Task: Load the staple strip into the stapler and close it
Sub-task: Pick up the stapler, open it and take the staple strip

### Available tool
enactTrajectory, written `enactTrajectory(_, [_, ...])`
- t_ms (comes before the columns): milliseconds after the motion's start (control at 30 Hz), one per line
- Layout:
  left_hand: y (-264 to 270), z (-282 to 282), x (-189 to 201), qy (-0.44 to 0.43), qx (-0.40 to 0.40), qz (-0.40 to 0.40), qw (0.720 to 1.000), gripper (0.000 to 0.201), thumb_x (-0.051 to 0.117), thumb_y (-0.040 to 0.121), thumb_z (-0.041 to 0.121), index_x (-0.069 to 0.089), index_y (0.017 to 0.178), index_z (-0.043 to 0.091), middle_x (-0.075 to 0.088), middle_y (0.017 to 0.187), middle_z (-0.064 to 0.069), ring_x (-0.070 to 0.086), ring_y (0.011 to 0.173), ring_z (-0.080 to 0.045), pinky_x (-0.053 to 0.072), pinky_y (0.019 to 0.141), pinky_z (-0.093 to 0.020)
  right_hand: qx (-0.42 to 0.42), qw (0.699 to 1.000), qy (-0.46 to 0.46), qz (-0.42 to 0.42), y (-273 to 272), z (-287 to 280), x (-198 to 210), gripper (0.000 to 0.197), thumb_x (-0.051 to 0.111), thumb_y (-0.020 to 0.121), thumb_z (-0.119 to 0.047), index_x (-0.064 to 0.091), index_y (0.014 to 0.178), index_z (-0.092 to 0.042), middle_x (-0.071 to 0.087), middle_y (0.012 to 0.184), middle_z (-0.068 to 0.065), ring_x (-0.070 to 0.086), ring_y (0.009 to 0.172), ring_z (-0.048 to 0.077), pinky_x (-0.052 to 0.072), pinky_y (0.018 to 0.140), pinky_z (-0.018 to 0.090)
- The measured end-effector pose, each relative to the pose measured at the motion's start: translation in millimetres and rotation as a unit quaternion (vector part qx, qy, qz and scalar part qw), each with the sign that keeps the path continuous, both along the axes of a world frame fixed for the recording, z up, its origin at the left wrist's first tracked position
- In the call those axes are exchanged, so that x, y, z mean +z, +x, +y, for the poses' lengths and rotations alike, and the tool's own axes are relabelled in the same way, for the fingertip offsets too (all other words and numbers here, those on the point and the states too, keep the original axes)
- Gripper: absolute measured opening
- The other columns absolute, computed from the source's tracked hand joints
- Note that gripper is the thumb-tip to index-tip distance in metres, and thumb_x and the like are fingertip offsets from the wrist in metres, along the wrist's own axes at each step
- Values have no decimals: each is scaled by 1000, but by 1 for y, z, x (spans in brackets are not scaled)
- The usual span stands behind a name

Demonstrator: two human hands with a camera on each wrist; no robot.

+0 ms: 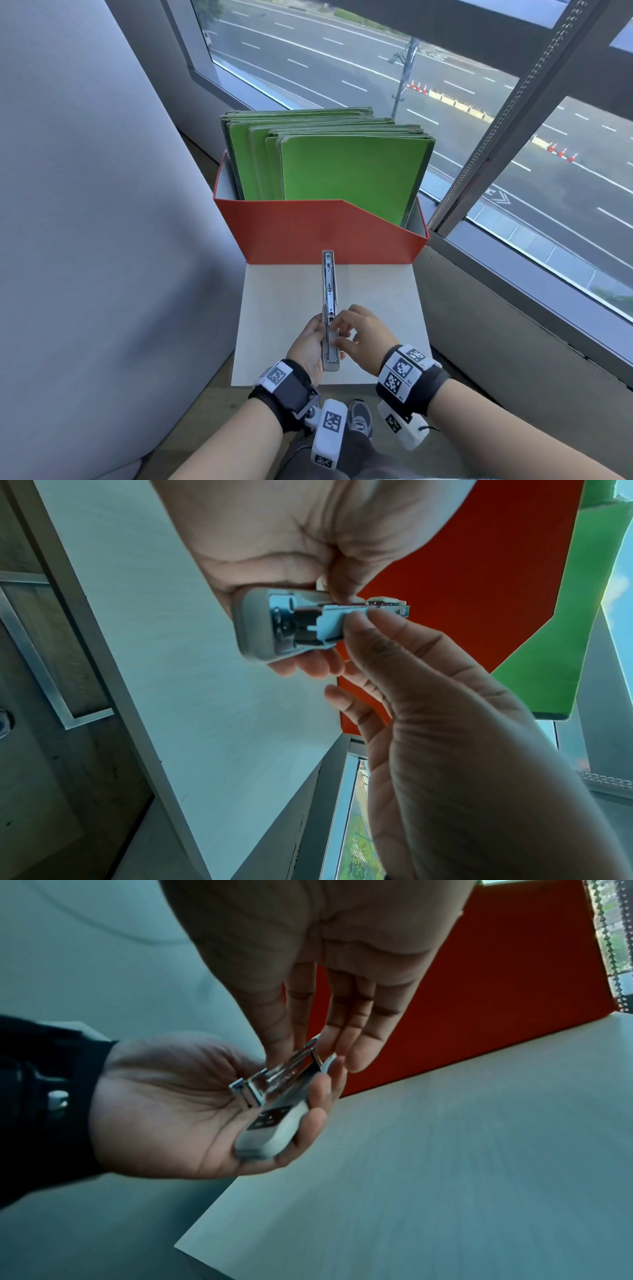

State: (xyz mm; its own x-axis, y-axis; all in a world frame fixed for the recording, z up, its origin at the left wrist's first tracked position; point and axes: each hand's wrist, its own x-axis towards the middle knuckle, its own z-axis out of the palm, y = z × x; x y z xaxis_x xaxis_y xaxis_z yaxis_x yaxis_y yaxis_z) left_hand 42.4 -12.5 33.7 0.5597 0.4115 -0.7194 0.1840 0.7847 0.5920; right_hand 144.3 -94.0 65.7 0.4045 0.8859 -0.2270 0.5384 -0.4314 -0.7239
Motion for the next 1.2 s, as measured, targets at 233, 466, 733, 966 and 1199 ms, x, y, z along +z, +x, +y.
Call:
enactTrajectory(233, [-2, 0, 0, -3, 6, 3, 1000, 31, 29, 101, 14, 56, 117, 16, 63, 81, -6, 59, 64, -16, 48, 56, -26, 63, 993, 25, -99, -7, -8, -7, 20, 59, 86, -19, 71, 101, -11, 64, 98, 9, 55, 98, 26, 54, 78, 39])
enactTrajectory(466, [-8, 2, 3, -10, -14, -3, 1000, 33, 27, 102, 19, 59, 106, 18, 68, 82, -11, 61, 60, -21, 53, 58, -31, 40, 999, -8, -4, 18, 1, 9, 21, 56, 91, -25, 70, 107, -24, 65, 103, -3, 59, 88, 11, 50, 79, 26])
enactTrajectory(733, [-11, -12, 3, -2, -46, -17, 999, 31, 26, 102, 17, 57, 106, 15, 65, 70, -10, 59, 51, -20, 52, 52, -29, -198, 947, -41, 251, 84, 55, 4, 33, 44, 98, -24, 52, 123, -4, 66, 113, 11, 66, 93, 26, 58, 80, 38])
enactTrajectory(966, [-13, -19, -2, -11, -55, 14, 998, 30, 29, 101, 16, 58, 104, 16, 65, 64, -8, 58, 48, -21, 51, 49, -27, -201, 928, -24, 312, 86, 72, 12, 26, 55, 94, -15, 65, 101, 7, 67, 76, 10, 64, 65, 20, 60, 55, 20])
enactTrajectory(1199, [-7, -18, -7, -6, -64, 45, 997, 33, 29, 99, 12, 61, 98, 21, 65, 66, -8, 59, 53, -22, 50, 52, -28, -199, 955, -5, 221, 89, 72, 13, 26, 57, 93, -16, 68, 100, 7, 71, 90, 20, 67, 68, 24, 60, 58, 19])
